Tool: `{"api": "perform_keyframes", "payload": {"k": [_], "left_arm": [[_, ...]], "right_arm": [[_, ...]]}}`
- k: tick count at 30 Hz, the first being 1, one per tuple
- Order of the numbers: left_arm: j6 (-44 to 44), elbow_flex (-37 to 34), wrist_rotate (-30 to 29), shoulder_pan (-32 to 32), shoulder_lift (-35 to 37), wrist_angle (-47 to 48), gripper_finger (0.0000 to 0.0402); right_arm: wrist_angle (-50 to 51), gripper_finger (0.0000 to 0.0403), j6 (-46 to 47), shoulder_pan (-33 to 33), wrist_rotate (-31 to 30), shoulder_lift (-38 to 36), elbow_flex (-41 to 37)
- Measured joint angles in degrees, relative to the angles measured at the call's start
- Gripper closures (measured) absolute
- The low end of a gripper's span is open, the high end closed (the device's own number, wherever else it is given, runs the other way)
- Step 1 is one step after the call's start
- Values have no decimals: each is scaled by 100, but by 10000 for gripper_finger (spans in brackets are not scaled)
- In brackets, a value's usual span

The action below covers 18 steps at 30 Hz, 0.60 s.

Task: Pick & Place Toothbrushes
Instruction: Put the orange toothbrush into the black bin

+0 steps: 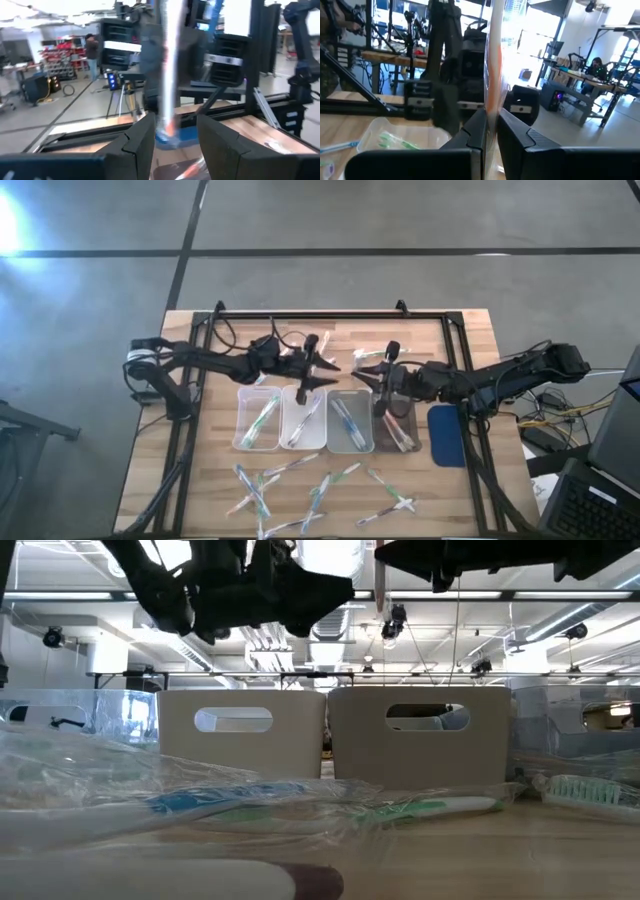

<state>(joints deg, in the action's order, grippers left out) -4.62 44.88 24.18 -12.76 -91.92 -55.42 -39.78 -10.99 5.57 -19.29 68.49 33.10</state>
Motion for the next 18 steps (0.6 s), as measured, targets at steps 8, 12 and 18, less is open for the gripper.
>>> {"api": "perform_keyframes", "payload": {"k": [8,12,18], "left_arm": [[-291,22,-383,263,0,-9,250],[-291,22,-410,269,0,-32,250],[-291,22,-411,276,0,-52,250]], "right_arm": [[-155,376,29,6,425,0,0],[-168,376,31,-3,434,13,0],[-584,376,-38,4,434,472,-4]]}}
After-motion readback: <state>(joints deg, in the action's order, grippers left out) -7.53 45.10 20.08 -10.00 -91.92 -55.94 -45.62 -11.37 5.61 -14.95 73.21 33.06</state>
